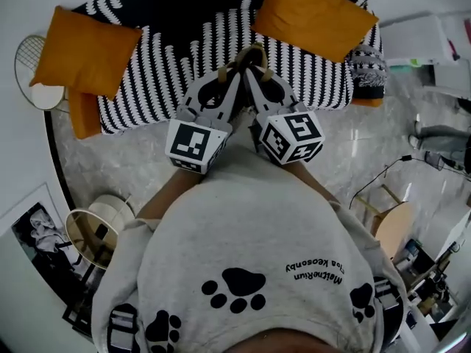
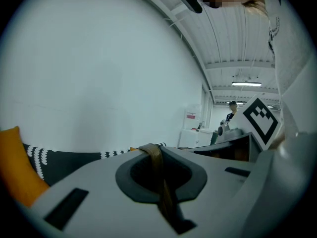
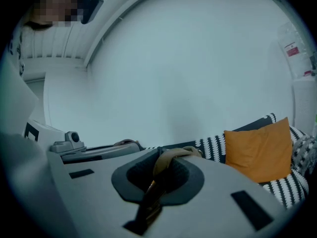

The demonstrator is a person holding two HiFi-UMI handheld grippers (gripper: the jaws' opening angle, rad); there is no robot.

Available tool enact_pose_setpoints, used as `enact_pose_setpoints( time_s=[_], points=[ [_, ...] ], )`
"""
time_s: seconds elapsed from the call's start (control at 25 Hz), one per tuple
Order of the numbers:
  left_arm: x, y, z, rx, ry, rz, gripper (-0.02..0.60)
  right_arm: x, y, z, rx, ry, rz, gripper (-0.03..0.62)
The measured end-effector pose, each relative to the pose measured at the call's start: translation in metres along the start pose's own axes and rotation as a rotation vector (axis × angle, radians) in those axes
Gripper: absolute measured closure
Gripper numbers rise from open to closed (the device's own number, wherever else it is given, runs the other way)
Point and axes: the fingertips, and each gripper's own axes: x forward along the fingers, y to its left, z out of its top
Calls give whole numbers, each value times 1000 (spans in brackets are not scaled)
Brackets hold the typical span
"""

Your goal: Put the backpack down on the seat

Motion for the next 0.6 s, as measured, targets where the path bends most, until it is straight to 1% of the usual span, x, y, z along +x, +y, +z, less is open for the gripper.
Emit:
enact_pose_setpoints(
  time_s=[0.2, 0.36, 0.48, 0.6],
  points=[
    [17, 11, 0, -26, 3, 37, 563, 14, -18, 8, -1, 33, 16, 559],
    [40, 17, -12, -29, 37, 32, 563, 28, -39, 2, 0, 75, 34, 559],
    [61, 28, -18, -28, 26, 28, 563, 44, -54, -3, -25, 103, 58, 559],
    [73, 39, -29, -34, 33, 28, 563, 57, -62, -14, -46, 133, 81, 559]
  ],
)
